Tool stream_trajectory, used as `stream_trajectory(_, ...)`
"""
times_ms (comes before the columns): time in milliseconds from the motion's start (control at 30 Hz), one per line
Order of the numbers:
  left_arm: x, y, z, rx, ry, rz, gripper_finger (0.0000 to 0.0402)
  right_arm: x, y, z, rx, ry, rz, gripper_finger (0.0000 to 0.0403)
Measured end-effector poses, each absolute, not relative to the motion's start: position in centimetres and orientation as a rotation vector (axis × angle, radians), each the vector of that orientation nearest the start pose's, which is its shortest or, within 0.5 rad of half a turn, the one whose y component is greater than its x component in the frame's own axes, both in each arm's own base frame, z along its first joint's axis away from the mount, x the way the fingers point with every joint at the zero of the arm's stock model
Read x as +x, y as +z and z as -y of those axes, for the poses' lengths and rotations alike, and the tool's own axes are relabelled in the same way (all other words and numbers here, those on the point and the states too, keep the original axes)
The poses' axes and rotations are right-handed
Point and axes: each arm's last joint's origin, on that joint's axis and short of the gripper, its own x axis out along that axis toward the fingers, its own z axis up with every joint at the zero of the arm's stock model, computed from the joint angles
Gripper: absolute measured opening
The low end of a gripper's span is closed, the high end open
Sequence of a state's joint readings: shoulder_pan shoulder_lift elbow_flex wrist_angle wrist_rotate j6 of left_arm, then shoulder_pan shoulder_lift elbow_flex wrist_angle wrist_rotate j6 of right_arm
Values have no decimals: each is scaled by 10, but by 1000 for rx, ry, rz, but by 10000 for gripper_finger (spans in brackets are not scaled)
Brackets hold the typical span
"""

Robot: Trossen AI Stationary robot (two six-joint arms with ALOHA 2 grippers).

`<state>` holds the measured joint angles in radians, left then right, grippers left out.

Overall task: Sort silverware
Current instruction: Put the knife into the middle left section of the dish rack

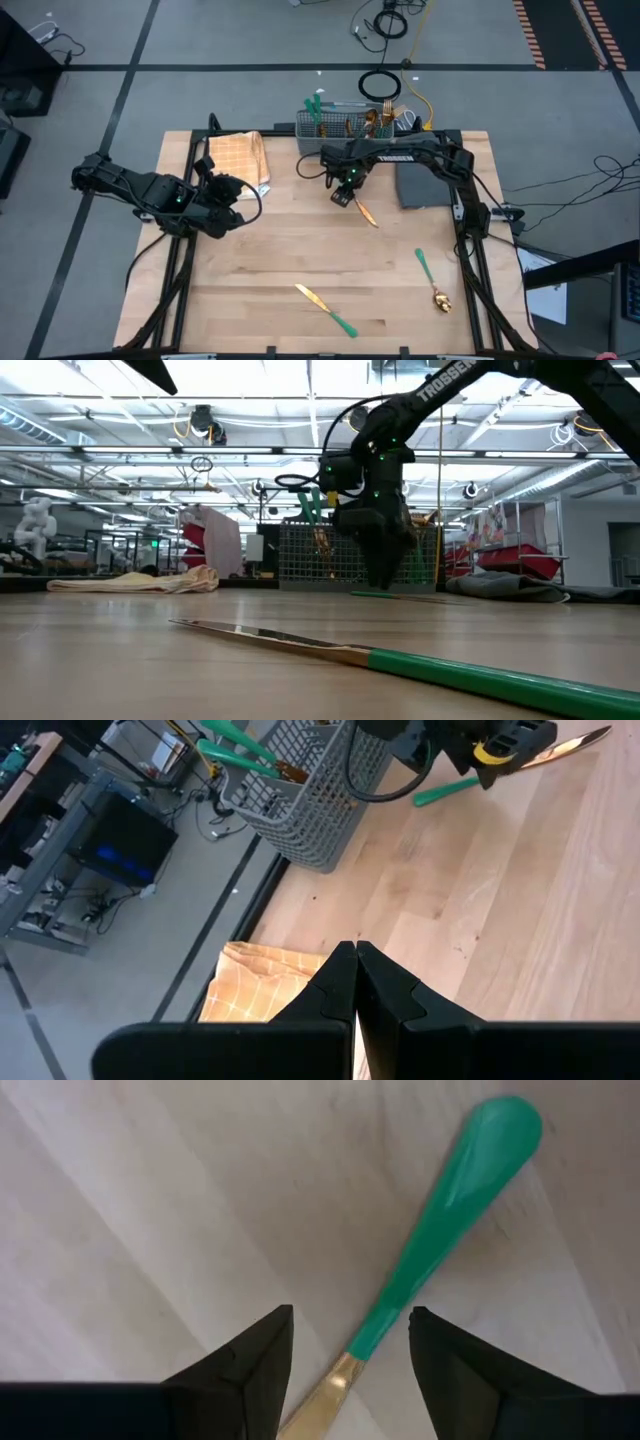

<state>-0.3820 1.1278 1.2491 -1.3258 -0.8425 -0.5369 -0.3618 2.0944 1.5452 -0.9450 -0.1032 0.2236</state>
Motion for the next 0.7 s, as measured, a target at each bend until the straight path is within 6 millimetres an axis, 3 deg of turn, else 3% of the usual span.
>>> stream_trajectory(433, 169, 350, 45, 214, 640, -833, 9, 377, 135, 139, 556, -364, -1507, 181)
stream_trajectory(533, 169, 350, 45, 215, 639, -833, 8, 377, 131, 139, 565, -378, -1521, 147)
stream_trajectory(700, 169, 350, 45, 215, 640, -836, 9, 378, 126, 139, 588, -371, -1522, 35)
